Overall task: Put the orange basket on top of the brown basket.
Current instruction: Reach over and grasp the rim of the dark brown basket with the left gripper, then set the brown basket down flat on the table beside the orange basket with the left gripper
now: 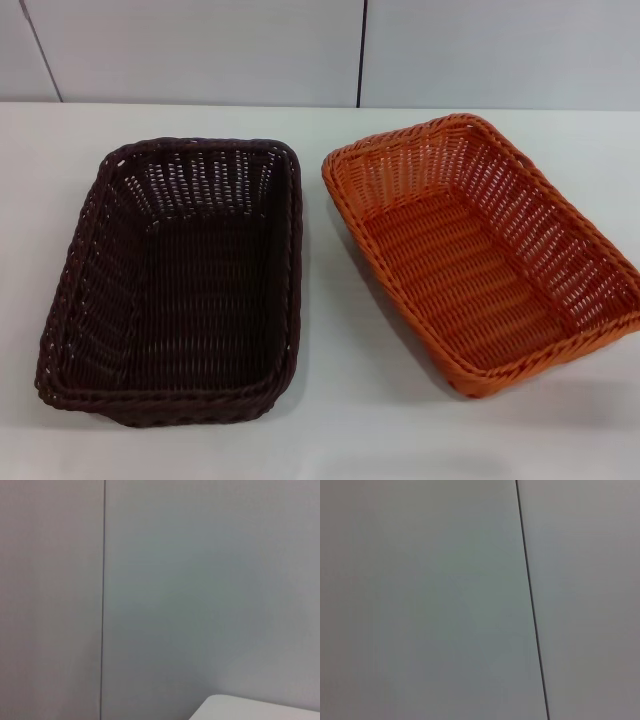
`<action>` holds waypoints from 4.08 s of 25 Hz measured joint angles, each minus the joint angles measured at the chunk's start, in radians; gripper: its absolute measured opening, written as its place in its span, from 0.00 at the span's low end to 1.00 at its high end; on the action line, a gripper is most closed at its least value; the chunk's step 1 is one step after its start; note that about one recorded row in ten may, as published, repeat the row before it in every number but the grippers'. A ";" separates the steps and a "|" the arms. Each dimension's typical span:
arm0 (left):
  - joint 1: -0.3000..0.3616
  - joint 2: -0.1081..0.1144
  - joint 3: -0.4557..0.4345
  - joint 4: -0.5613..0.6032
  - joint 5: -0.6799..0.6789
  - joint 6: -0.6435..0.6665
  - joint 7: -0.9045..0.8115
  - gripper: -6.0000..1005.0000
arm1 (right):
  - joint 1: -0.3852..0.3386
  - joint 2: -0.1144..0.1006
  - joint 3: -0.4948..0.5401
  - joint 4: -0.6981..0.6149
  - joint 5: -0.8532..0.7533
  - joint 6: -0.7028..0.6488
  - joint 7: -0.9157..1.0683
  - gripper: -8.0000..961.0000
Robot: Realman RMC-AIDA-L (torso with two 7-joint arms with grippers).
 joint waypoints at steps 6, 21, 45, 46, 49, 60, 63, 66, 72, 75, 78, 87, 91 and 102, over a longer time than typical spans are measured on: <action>0.000 0.002 0.008 -0.003 0.000 0.003 0.001 0.80 | 0.000 0.000 -0.002 0.000 0.000 0.000 0.018 0.75; 0.150 0.106 -0.083 -0.746 0.180 -0.654 0.227 0.80 | -0.008 -0.002 -0.002 -0.001 0.000 0.007 0.025 0.75; 0.076 0.008 -0.436 -1.337 0.253 -2.038 0.381 0.80 | -0.005 -0.002 -0.002 -0.033 0.000 0.011 0.025 0.75; 0.075 0.008 -0.435 -1.331 0.256 -2.038 0.381 0.80 | -0.005 -0.002 -0.002 -0.034 0.000 0.011 0.025 0.75; 0.069 0.008 -0.427 -1.308 0.260 -2.040 0.381 0.80 | -0.005 -0.002 -0.002 -0.036 0.000 0.011 0.025 0.75; 0.002 0.006 -0.395 -1.192 0.308 -2.040 0.378 0.80 | -0.002 -0.002 -0.002 -0.038 0.000 0.018 0.025 0.75; -0.006 0.006 -0.387 -1.184 0.312 -2.041 0.376 0.80 | -0.001 -0.002 -0.002 -0.038 0.000 0.022 0.025 0.75; -0.008 0.005 -0.383 -1.191 0.320 -2.047 0.376 0.80 | 0.000 -0.003 -0.002 -0.038 0.000 0.023 0.025 0.75; -0.022 0.009 -0.389 -1.190 0.335 -2.072 0.385 0.70 | 0.002 -0.003 -0.002 -0.036 0.000 0.023 0.025 0.75; -0.023 0.009 -0.390 -1.189 0.336 -2.074 0.386 0.60 | 0.003 -0.003 -0.002 -0.034 0.000 0.023 0.025 0.75; -0.023 0.011 -0.391 -1.197 0.336 -2.075 0.394 0.50 | 0.005 -0.003 -0.002 -0.031 0.000 0.023 0.025 0.75; -0.039 0.011 -0.424 -1.236 0.337 -2.127 0.498 0.30 | 0.005 -0.003 0.004 -0.030 0.000 0.023 0.025 0.75; -0.066 0.011 -0.476 -1.258 0.326 -2.184 0.634 0.28 | 0.005 -0.002 0.007 -0.030 0.000 0.023 0.025 0.75; -0.251 0.025 -0.861 -1.115 0.162 -2.398 1.152 0.27 | 0.005 0.000 0.003 -0.029 0.011 0.022 0.026 0.75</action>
